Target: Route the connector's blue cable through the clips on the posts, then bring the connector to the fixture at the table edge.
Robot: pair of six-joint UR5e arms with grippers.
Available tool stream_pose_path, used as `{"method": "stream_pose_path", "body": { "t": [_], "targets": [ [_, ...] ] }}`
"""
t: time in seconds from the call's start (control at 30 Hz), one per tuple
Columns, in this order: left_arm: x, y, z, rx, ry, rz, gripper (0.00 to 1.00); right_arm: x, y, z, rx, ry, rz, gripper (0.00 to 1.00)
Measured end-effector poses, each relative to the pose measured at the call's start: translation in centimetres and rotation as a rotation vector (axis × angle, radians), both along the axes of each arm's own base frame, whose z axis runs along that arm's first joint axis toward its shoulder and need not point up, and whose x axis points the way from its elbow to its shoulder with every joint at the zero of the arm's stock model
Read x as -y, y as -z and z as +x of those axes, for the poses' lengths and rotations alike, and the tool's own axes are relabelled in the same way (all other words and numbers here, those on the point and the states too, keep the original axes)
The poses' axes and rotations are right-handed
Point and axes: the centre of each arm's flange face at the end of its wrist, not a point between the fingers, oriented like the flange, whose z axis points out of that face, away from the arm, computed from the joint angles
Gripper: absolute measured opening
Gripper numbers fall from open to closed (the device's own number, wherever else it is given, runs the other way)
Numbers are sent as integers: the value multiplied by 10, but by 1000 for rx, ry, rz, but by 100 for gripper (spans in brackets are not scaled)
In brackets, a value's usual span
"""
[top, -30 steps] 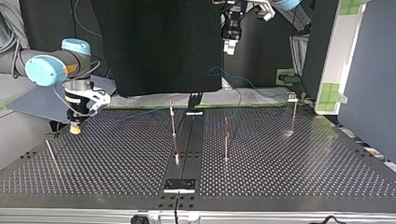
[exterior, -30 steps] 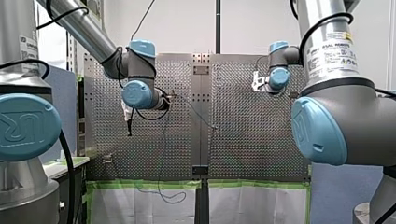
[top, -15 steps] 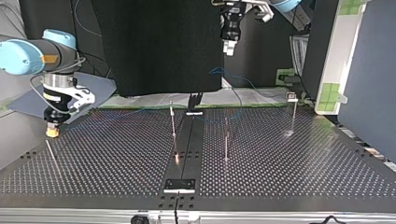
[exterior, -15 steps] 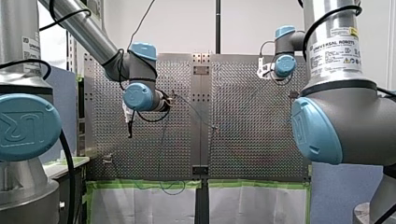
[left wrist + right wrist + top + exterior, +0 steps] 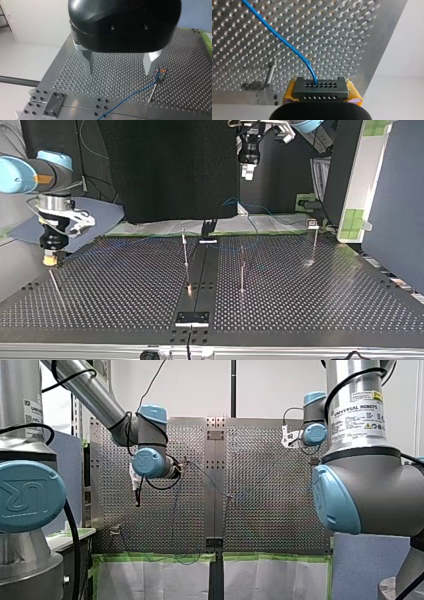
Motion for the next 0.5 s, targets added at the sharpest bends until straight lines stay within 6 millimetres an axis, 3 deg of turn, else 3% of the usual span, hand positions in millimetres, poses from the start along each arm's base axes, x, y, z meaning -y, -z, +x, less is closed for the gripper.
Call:
{"method": "stream_pose_path", "body": {
  "t": [0.5],
  "targets": [
    [-2,-2,0,3,-15,28,100,16,49,-57,61,-6,13,0]
  ]
}}
